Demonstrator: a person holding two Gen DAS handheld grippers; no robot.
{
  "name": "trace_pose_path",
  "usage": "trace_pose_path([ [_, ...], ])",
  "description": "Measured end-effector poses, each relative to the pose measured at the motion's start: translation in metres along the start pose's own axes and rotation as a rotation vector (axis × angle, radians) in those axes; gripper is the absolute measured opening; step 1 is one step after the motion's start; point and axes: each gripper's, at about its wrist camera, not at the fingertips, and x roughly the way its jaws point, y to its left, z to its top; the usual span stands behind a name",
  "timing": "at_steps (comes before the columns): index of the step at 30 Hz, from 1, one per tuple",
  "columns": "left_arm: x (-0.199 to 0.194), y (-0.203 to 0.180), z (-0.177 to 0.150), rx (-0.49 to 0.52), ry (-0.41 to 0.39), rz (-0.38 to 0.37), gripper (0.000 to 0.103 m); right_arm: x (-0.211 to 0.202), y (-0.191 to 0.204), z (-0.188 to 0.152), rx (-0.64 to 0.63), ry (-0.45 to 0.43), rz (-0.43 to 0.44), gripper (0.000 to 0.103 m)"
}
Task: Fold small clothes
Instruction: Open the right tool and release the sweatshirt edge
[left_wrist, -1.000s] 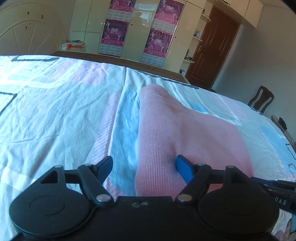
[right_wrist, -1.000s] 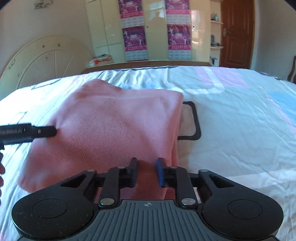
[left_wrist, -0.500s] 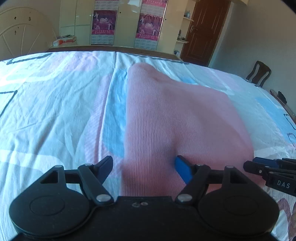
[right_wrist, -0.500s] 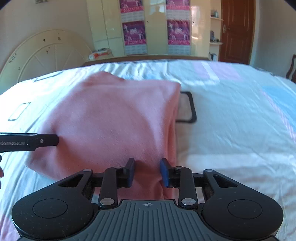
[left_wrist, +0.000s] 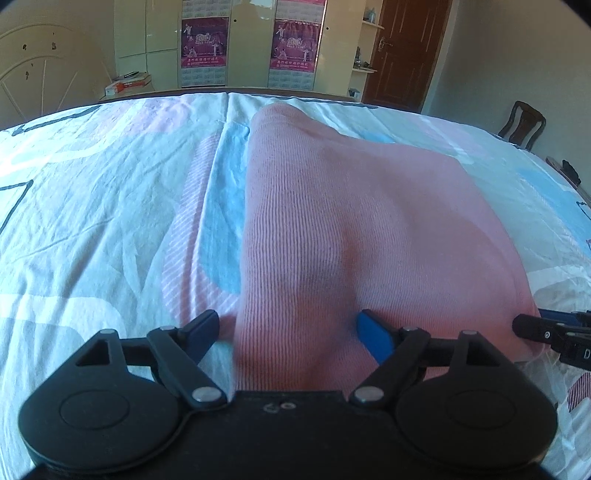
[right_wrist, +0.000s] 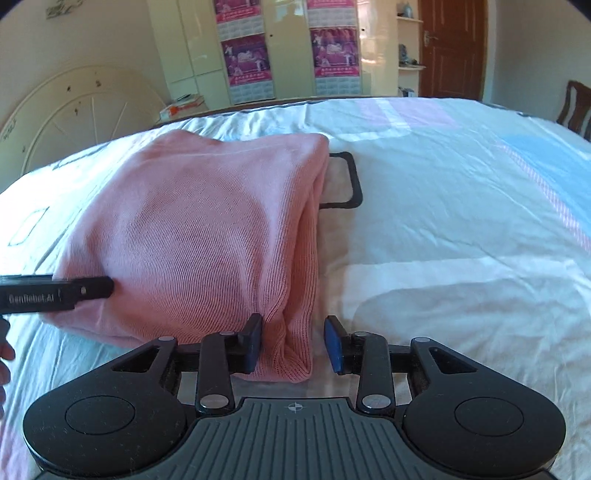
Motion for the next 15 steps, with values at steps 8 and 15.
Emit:
trace_pose_path([
  [8,-0.008,0.015,-0.012,0.054,0.012,-0.094,0.082,-0.012,0.001,-0.006,0.106,-0.014,-0.069,0.035],
  [15,-0.019,0.028,-0.010,0.049,0.038,-0.200,0.080,-0.022,0.011,-0.011,0.178,-0.023,-0.162,0.035],
])
